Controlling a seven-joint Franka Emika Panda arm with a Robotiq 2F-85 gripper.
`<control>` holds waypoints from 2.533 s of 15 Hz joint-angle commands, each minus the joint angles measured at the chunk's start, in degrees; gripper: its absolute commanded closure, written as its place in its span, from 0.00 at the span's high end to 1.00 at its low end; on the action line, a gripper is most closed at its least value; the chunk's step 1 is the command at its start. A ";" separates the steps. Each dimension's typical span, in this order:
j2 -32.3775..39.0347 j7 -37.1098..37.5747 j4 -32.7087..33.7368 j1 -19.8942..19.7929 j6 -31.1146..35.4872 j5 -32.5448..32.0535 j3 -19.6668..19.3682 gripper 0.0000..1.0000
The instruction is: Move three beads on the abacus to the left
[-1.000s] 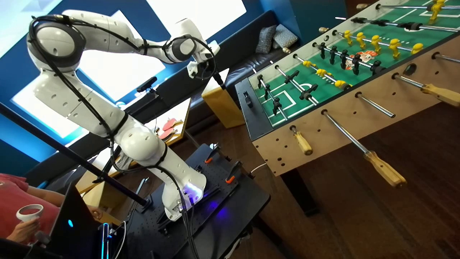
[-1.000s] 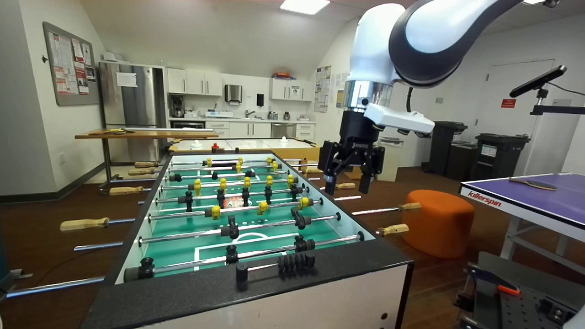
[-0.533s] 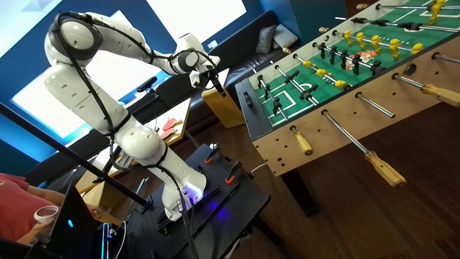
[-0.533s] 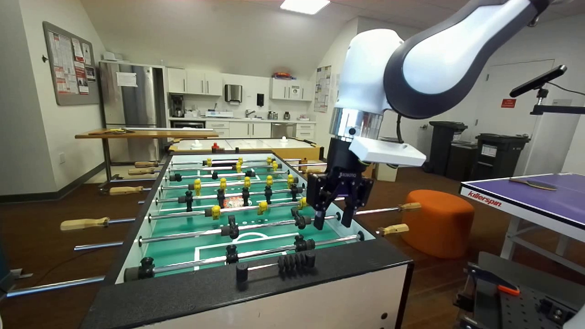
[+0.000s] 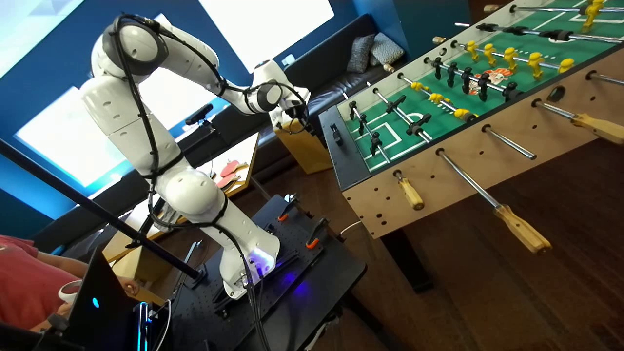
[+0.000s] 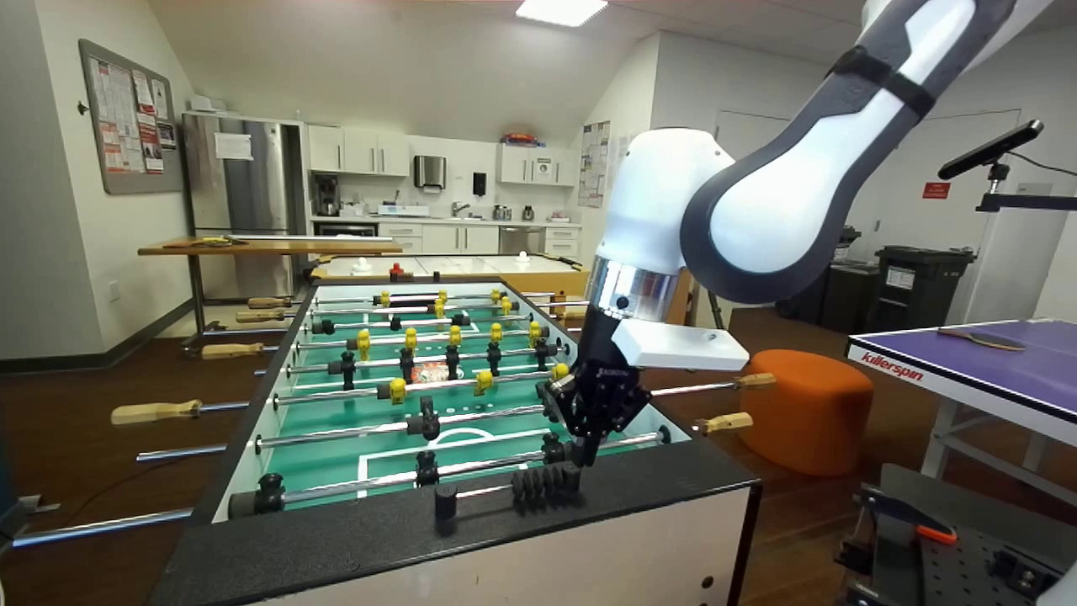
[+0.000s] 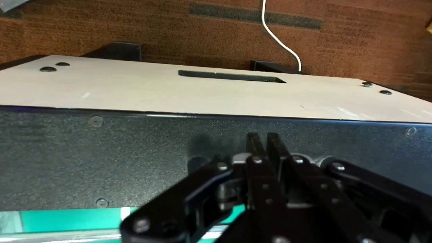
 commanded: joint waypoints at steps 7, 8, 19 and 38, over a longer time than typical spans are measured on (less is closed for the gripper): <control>7.80 6.10 4.47 6.50 5.64 -6.69 -7.74 0.00; 8.44 6.01 4.95 6.90 5.94 -6.74 -8.26 0.00; 14.37 6.50 8.36 12.63 9.87 -7.59 -15.09 0.00; 19.89 5.69 15.46 20.51 13.05 -9.86 -21.70 0.00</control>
